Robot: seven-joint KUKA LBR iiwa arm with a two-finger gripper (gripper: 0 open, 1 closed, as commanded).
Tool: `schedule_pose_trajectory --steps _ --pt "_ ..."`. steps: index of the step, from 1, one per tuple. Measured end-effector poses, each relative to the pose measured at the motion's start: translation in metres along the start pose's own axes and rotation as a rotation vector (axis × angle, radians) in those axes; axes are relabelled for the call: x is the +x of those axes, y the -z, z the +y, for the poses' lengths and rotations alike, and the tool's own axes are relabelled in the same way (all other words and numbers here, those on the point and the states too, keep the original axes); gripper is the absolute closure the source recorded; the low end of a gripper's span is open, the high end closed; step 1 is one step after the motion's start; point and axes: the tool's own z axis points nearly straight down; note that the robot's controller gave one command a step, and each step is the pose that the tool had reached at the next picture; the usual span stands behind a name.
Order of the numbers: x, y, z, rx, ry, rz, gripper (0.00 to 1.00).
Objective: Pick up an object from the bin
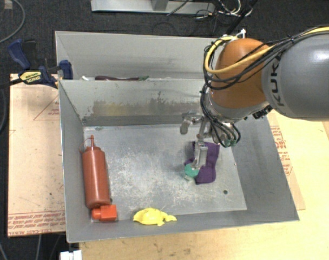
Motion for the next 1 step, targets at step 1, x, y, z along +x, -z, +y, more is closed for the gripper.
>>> schedule_pose_trajectory --steps 1 --pt "0.0012 -0.0588 -0.0439 0.001 -0.001 0.002 0.0"
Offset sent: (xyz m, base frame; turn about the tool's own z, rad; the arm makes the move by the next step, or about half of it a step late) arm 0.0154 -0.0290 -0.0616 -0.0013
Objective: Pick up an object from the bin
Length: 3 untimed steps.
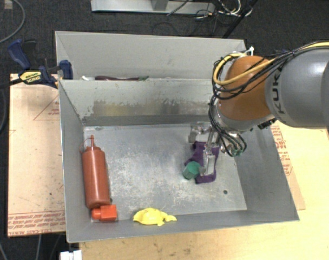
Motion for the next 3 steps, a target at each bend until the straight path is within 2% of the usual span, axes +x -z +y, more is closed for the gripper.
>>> schedule_pose_trajectory --steps 1,2,3 --pt "-0.0156 -0.0026 0.0149 -0.002 0.004 -0.006 1.0" --pt "-0.0154 -0.0027 0.0147 -0.002 0.002 -0.005 0.0" --pt "-0.0154 -0.0028 0.0146 -0.002 0.002 -0.005 1.0"
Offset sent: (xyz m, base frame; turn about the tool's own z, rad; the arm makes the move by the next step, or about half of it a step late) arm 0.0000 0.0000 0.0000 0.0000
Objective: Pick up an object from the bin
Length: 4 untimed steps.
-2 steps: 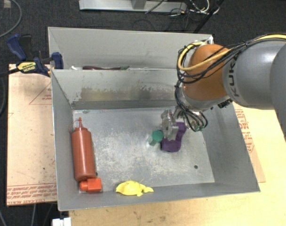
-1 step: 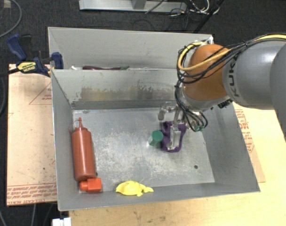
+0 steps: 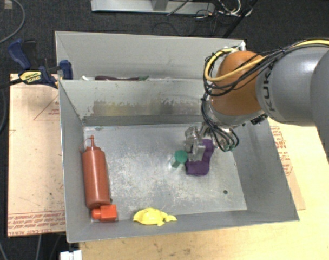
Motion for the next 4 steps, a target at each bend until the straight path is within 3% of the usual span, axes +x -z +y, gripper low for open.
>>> schedule_pose_trajectory --steps 1,2,3,4 --pt "0.0 0.0 -0.0001 0.0 0.0 0.0 0.0" --pt "0.0 0.0 -0.0002 0.0 -0.001 0.0 1.0" --pt "0.0 0.0 -0.0002 0.0 -0.001 0.0 0.0" --pt "0.0 0.0 -0.0003 0.0 -0.002 0.0 1.0"
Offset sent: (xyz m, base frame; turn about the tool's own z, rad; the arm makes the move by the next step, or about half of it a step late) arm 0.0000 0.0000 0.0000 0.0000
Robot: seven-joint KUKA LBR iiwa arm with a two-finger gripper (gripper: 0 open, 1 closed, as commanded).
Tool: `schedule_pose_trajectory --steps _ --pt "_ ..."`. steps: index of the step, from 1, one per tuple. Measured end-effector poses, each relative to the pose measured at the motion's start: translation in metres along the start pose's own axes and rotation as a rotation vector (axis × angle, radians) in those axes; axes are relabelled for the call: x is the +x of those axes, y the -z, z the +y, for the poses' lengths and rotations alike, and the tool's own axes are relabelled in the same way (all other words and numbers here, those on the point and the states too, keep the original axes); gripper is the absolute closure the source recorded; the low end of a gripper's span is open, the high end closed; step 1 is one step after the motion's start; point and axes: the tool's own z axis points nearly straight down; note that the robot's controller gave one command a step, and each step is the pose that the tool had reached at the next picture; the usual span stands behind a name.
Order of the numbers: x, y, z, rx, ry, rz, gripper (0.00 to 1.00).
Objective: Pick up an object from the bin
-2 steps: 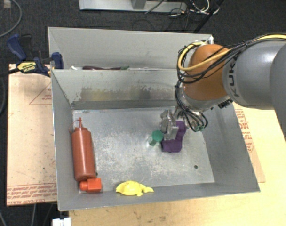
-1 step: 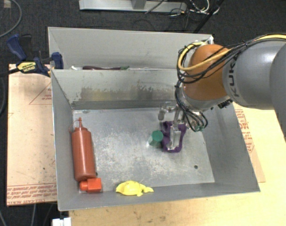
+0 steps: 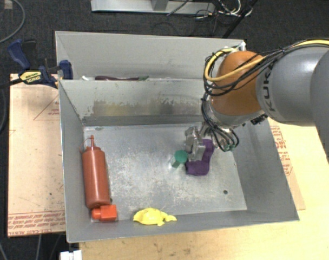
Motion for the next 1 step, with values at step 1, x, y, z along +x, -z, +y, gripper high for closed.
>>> schedule_pose_trajectory --steps 1 --pt "0.0 0.0 0.0 0.0 0.0 0.0 0.0"
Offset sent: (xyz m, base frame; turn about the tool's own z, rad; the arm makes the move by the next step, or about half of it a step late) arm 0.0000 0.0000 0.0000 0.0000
